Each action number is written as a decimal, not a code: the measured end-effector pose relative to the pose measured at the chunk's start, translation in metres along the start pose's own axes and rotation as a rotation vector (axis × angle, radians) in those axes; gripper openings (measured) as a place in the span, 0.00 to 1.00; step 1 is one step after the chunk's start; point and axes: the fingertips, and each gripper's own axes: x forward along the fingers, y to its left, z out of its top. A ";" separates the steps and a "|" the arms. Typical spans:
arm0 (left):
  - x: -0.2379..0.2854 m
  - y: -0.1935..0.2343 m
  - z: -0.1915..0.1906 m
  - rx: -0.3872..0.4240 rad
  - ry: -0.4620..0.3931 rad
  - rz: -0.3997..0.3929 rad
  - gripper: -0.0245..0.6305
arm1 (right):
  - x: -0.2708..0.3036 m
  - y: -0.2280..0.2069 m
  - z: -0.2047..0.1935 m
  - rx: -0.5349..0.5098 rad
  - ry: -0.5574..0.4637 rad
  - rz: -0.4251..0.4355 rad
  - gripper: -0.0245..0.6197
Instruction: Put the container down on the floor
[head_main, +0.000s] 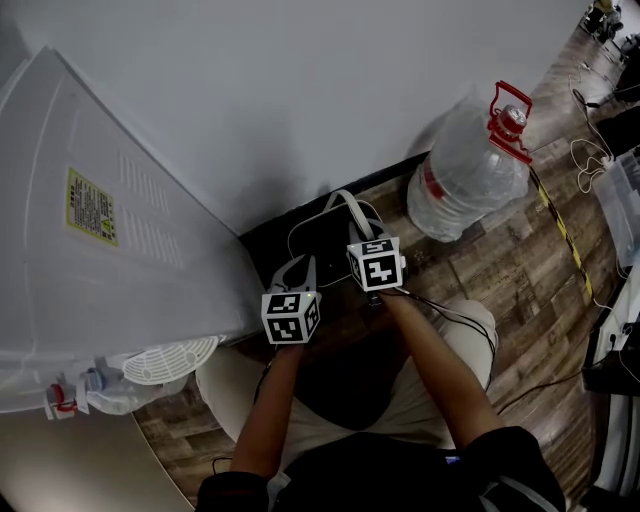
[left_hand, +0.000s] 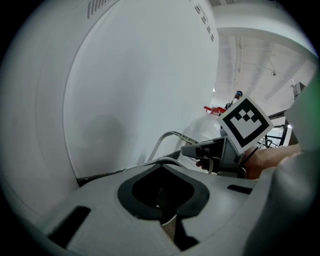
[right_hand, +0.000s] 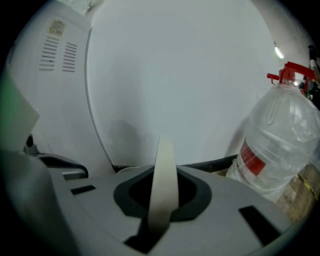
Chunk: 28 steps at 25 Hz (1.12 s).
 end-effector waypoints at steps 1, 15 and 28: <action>0.001 -0.002 0.000 0.000 -0.003 -0.004 0.06 | -0.001 -0.003 -0.001 0.001 0.006 -0.010 0.09; 0.024 -0.028 -0.007 0.022 0.018 -0.076 0.06 | -0.005 -0.040 -0.030 0.085 0.061 -0.084 0.09; 0.043 -0.055 -0.022 0.022 0.045 -0.123 0.06 | -0.007 -0.072 -0.066 0.194 0.122 -0.140 0.09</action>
